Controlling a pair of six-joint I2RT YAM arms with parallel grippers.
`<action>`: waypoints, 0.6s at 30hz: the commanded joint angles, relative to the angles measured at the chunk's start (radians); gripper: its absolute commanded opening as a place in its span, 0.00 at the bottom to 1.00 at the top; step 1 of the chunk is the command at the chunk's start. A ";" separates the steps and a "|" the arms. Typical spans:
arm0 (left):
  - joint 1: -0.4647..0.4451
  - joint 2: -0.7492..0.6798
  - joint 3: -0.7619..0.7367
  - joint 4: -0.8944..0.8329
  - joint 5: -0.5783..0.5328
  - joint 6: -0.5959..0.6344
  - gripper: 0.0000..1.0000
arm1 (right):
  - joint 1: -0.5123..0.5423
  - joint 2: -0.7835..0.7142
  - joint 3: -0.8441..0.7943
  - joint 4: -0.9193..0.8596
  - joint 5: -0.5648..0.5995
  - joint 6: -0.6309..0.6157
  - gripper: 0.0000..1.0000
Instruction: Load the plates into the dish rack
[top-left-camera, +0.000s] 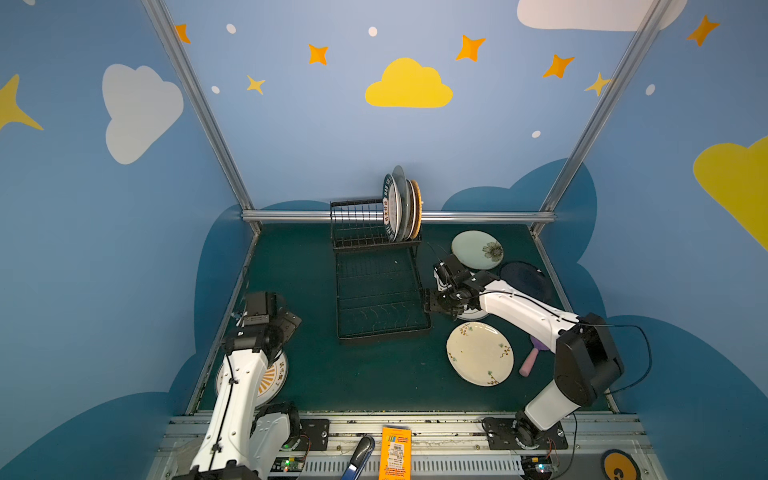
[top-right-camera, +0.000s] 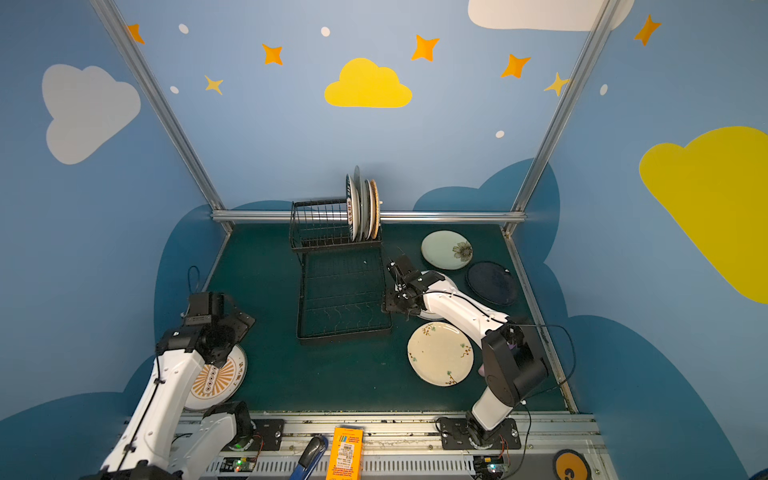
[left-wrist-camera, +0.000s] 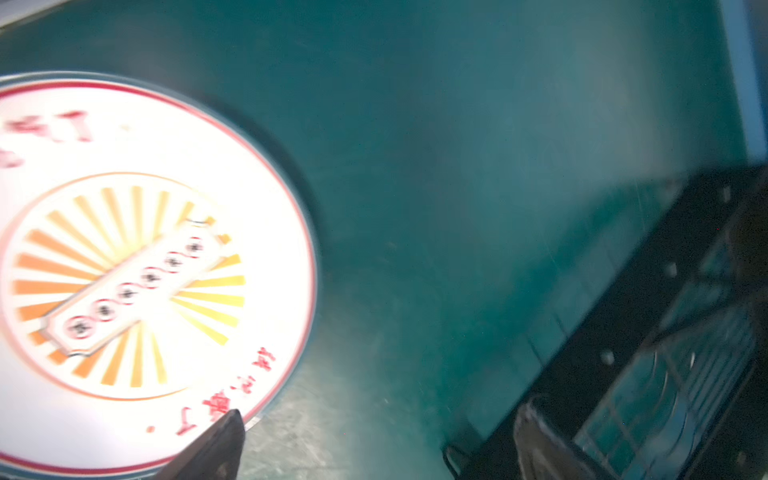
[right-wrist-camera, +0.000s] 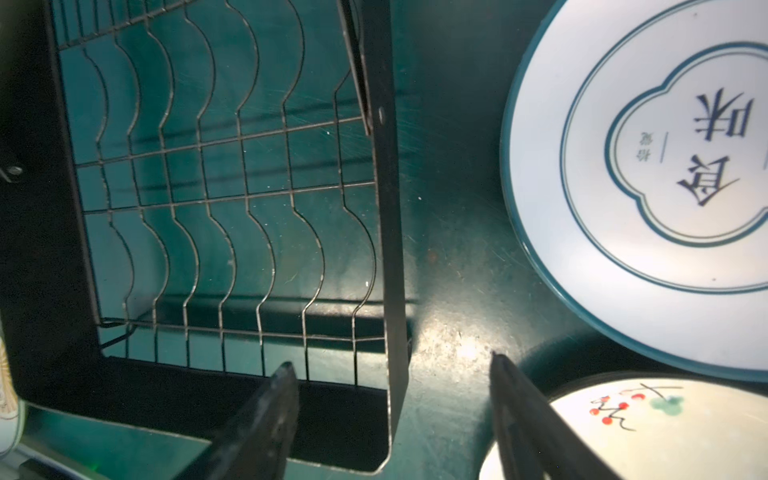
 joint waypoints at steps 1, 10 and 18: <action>0.110 -0.006 -0.025 -0.008 0.019 -0.006 1.00 | 0.001 -0.028 0.002 0.003 -0.031 -0.036 0.78; 0.418 0.124 -0.066 0.132 -0.050 0.054 1.00 | 0.003 -0.063 -0.022 0.006 -0.079 -0.080 0.85; 0.525 0.158 -0.102 0.227 -0.116 0.122 1.00 | 0.003 -0.059 -0.030 0.021 -0.115 -0.082 0.85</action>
